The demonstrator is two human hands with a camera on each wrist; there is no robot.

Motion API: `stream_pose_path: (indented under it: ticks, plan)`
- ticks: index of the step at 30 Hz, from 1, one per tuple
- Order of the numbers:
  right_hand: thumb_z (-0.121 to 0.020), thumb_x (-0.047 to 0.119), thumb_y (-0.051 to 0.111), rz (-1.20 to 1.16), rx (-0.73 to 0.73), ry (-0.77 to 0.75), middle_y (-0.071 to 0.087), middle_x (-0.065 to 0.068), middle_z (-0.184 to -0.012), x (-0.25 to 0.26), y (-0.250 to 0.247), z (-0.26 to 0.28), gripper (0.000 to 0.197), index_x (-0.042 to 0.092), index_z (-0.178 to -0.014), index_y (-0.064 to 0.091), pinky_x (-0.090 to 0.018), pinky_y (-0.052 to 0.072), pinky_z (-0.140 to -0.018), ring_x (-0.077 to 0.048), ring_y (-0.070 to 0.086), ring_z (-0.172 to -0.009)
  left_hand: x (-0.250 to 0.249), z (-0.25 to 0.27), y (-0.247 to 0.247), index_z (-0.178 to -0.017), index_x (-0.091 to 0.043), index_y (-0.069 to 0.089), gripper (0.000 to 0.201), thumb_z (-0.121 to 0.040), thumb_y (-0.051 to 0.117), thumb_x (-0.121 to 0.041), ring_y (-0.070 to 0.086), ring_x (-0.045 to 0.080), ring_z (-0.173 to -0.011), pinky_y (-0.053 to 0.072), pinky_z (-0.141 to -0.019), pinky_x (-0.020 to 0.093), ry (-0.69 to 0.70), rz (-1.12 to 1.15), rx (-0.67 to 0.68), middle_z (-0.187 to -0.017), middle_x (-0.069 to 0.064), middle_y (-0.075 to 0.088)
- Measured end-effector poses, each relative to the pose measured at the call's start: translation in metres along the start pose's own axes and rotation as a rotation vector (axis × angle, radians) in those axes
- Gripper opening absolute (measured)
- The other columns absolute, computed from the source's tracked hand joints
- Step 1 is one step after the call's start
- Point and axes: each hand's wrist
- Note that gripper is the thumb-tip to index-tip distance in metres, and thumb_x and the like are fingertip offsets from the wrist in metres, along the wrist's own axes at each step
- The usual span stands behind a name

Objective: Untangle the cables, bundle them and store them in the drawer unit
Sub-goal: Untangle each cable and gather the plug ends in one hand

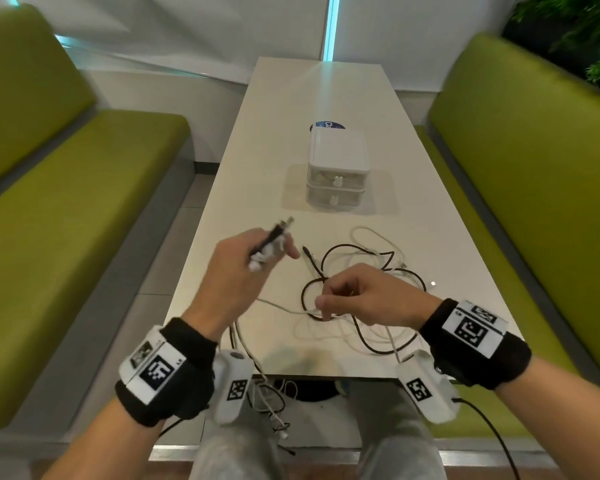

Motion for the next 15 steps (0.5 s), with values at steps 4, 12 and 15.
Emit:
stream_pose_path:
  ticks: [4,12,15]
  plan:
    - [-0.094,0.022,0.061,-0.067,-0.225,-0.066,0.053,0.007,-0.056,0.001,-0.008,0.000,0.029,0.007,-0.069,0.065,-0.010,0.032,-0.043,-0.002,0.043,-0.040,-0.003,0.016,0.034,-0.078,-0.017,0.073,0.048,-0.090,0.049,-0.057,0.068,0.015,-0.076,0.052,-0.069,0.039,-0.008,-0.076,0.127,-0.078,-0.002,0.072]
    - [-0.095,0.023,0.059,-0.039,-0.252,-0.018,0.048,0.015,-0.048,-0.017,-0.020,0.012,0.029,-0.004,-0.086,0.065,-0.012,0.030,-0.044,-0.004,0.040,-0.039,0.003,0.006,0.028,-0.068,-0.015,0.065,0.036,-0.096,0.051,-0.032,0.058,-0.008,-0.064,0.040,-0.065,0.021,-0.080,-0.002,0.135,-0.066,-0.026,0.064]
    - [-0.097,0.032,0.053,-0.048,-0.268,0.055,0.035,0.006,-0.052,-0.033,-0.023,0.013,0.031,0.008,-0.085,0.067,-0.024,0.024,-0.042,-0.010,0.028,-0.042,0.017,-0.005,-0.002,-0.072,-0.019,0.063,0.036,-0.102,0.048,-0.032,0.049,-0.005,-0.054,0.036,-0.053,0.021,-0.262,0.190,-0.312,-0.072,-0.012,0.062]
Point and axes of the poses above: each hand's wrist, its own z-axis away from the middle knuckle, its own y-axis out of the palm, x = y × z
